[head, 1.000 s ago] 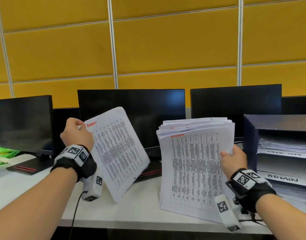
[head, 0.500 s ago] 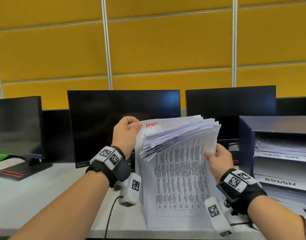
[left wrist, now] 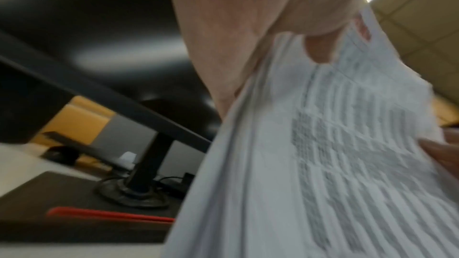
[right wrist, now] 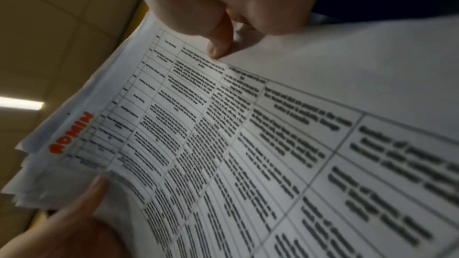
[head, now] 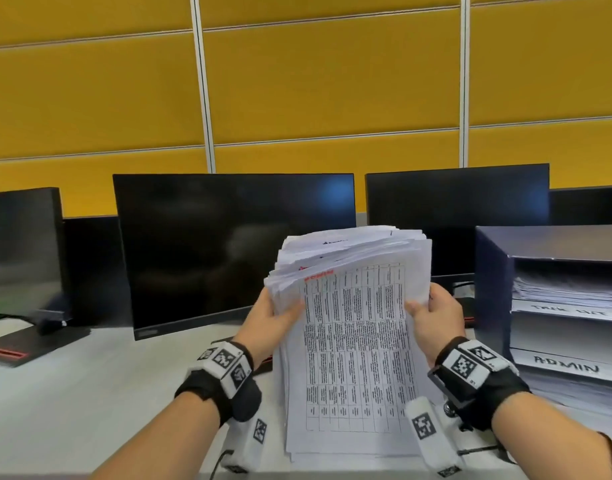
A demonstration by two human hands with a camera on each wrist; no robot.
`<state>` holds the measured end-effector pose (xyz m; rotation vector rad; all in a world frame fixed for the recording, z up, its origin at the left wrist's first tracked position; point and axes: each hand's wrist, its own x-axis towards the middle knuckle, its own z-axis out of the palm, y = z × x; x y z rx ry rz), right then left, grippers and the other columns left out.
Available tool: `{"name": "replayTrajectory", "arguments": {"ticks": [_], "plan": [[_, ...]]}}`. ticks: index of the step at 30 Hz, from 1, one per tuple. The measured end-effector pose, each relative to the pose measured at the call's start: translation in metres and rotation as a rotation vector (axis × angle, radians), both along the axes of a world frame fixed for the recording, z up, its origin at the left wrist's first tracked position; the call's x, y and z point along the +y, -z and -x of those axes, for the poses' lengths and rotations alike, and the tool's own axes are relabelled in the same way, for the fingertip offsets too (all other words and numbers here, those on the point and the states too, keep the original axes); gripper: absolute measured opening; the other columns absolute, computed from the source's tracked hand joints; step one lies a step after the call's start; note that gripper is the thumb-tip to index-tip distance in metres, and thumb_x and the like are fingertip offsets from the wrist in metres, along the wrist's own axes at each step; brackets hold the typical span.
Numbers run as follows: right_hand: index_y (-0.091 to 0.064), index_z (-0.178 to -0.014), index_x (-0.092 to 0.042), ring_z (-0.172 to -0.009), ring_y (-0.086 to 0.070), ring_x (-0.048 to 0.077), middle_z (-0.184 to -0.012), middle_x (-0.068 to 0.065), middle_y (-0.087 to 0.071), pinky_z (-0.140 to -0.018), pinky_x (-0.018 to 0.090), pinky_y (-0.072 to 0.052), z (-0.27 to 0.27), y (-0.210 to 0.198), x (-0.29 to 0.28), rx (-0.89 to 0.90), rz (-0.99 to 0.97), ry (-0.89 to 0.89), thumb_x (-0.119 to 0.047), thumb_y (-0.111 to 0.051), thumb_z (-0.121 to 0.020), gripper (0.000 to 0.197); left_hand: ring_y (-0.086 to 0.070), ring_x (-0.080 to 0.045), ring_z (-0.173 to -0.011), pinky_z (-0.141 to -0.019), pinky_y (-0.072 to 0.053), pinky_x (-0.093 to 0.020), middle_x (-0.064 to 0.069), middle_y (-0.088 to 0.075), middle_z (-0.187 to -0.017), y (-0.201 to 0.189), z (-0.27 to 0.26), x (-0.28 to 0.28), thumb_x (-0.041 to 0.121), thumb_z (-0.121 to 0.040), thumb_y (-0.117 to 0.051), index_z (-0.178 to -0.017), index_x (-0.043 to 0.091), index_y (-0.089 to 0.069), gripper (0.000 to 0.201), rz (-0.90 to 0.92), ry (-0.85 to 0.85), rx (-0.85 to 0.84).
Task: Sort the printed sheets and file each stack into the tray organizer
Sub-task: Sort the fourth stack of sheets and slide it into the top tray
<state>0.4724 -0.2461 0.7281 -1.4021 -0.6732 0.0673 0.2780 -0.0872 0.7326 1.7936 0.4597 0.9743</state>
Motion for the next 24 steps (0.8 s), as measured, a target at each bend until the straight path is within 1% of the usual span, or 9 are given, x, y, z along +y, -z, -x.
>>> {"name": "replayTrajectory", "arguments": {"ticks": [2,4,7,11,13,16,20,22,24], "plan": [[-0.057,-0.117,-0.012,-0.099,-0.058,0.017,-0.106,0.002,-0.061,-0.08,0.027,-0.048,0.009,-0.006,0.0,-0.031,-0.065,0.008,0.001,-0.048,-0.093,0.028,-0.062,-0.011,-0.11,-0.094,-0.051,-0.037,0.008,-0.064,-0.118,-0.008,-0.01,-0.011,0.029,-0.095,-0.056,-0.126,0.029,-0.049,0.032,-0.073,-0.137,-0.124],[-0.056,-0.118,-0.016,-0.093,-0.059,0.01,-0.102,-0.005,-0.061,-0.076,0.022,-0.048,0.015,-0.01,-0.002,-0.05,-0.128,-0.004,0.0,-0.049,-0.094,0.03,-0.062,-0.008,-0.103,-0.086,-0.05,-0.031,0.011,-0.063,-0.108,-0.016,-0.015,-0.022,0.028,-0.098,-0.051,-0.114,0.029,-0.049,0.016,-0.139,-0.224,-0.172],[-0.054,-0.116,-0.021,-0.092,-0.06,0.004,-0.101,-0.009,-0.062,-0.067,0.015,-0.047,0.024,-0.003,-0.007,-0.11,-0.105,-0.077,-0.002,-0.053,-0.092,0.031,-0.064,-0.012,-0.098,-0.087,-0.054,-0.039,0.006,-0.063,-0.105,-0.01,-0.013,-0.033,0.03,-0.097,-0.054,-0.106,0.029,-0.05,0.01,-0.146,-0.187,-0.185],[-0.043,-0.12,-0.031,-0.094,-0.059,0.005,-0.104,-0.011,-0.059,-0.069,0.022,-0.05,0.026,0.001,-0.012,-0.103,-0.019,-0.215,-0.004,-0.062,-0.086,0.047,-0.063,-0.014,-0.102,-0.089,-0.054,-0.037,0.009,-0.063,-0.107,0.002,-0.008,-0.034,0.037,-0.09,-0.062,-0.107,0.036,-0.048,0.022,-0.11,-0.15,-0.171],[-0.038,-0.126,-0.028,-0.094,-0.059,0.005,-0.105,-0.011,-0.058,-0.072,0.022,-0.05,0.026,-0.001,-0.013,-0.103,-0.024,-0.237,-0.001,-0.063,-0.084,0.056,-0.063,-0.012,-0.104,-0.088,-0.053,-0.036,0.011,-0.062,-0.111,0.002,-0.006,-0.031,0.041,-0.084,-0.069,-0.113,0.036,-0.047,0.036,-0.103,-0.179,-0.219],[-0.037,-0.124,-0.025,-0.094,-0.061,0.006,-0.104,-0.009,-0.06,-0.069,0.019,-0.05,0.031,-0.004,-0.013,-0.146,0.004,-0.312,0.002,-0.063,-0.084,0.055,-0.061,-0.004,-0.104,-0.088,-0.053,-0.032,0.017,-0.06,-0.112,0.001,-0.006,-0.034,0.043,-0.077,-0.075,-0.118,0.033,-0.046,0.052,-0.148,-0.207,-0.184],[-0.043,-0.123,-0.02,-0.092,-0.06,0.005,-0.103,-0.007,-0.06,-0.063,0.016,-0.049,0.029,-0.01,-0.01,-0.139,-0.058,-0.219,0.003,-0.064,-0.082,0.051,-0.061,-0.001,-0.091,-0.073,-0.053,-0.019,0.016,-0.056,-0.103,-0.009,-0.007,-0.039,0.028,-0.078,-0.078,-0.115,0.024,-0.043,0.052,-0.118,-0.281,-0.297],[-0.045,-0.122,-0.018,-0.089,-0.059,0.001,-0.101,-0.009,-0.06,-0.055,0.012,-0.049,0.027,-0.011,-0.01,-0.149,-0.067,-0.201,0.004,-0.065,-0.081,0.05,-0.062,-0.003,-0.094,-0.076,-0.053,-0.023,0.017,-0.054,-0.102,-0.012,-0.006,-0.036,0.027,-0.075,-0.081,-0.116,0.021,-0.044,0.055,-0.114,-0.312,-0.342],[-0.046,-0.12,-0.019,-0.087,-0.059,-0.001,-0.101,-0.012,-0.06,-0.055,0.009,-0.05,0.027,-0.012,-0.011,-0.182,-0.06,-0.178,0.002,-0.068,-0.08,0.05,-0.063,-0.005,-0.092,-0.075,-0.055,-0.026,0.016,-0.057,-0.101,-0.012,-0.003,-0.035,0.027,-0.073,-0.083,-0.114,0.023,-0.045,0.056,-0.138,-0.337,-0.344]]}}
